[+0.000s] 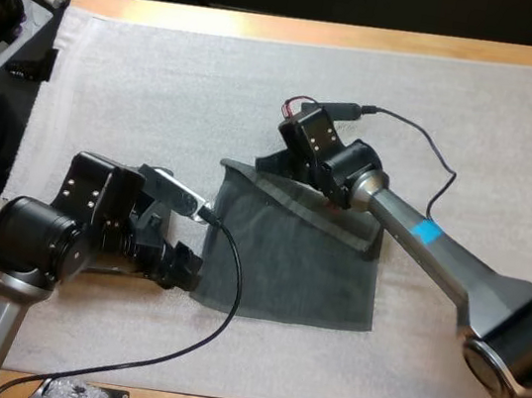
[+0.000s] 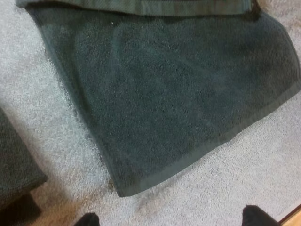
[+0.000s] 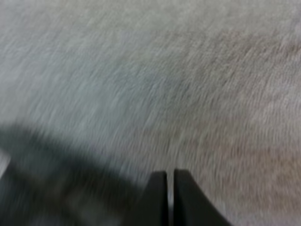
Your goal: Pick towel from pile, fold and stack
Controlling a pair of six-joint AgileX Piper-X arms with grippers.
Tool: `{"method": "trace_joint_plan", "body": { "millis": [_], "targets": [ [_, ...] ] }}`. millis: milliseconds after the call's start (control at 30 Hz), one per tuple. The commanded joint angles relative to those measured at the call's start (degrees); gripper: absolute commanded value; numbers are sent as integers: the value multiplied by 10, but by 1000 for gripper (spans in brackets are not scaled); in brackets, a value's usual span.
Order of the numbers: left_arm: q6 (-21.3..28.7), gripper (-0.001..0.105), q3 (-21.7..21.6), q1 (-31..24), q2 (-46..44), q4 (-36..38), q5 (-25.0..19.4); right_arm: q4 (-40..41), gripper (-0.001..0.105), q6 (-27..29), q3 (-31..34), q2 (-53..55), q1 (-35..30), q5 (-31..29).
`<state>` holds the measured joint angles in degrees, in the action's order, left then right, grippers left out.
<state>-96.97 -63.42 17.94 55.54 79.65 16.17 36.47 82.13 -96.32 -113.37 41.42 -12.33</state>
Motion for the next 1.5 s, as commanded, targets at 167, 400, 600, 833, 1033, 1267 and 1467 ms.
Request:
{"method": "trace_joint_plan", "body": {
  "millis": [167, 400, 600, 833, 1033, 1267, 1467],
  "targets": [
    [-1, 58, 0, 1, 0, -1, 2, 146, 0, 74, 1, 29, 42, 77],
    [-3, 58, 1, 1, 2, 1, 2, 118, 0, 55, 11, -3, 45, 99],
    [-5, 59, -2, 1, 0, 1, 1, 108, 0, 55, 7, -24, 44, 96],
    [-5, 59, -2, 1, -1, 2, 2, 66, 0, 28, 6, -52, 37, 61],
    [-4, 59, -1, 0, -1, 6, 2, 12, 0, 5, 7, -57, 15, 41],
    [-4, 58, -1, 0, -1, 3, 1, -87, 0, -29, 6, -55, -6, 22],
    [-4, 58, -1, 1, -1, 8, 3, -153, 0, -44, -1, -49, -20, -8]
  ]
}}
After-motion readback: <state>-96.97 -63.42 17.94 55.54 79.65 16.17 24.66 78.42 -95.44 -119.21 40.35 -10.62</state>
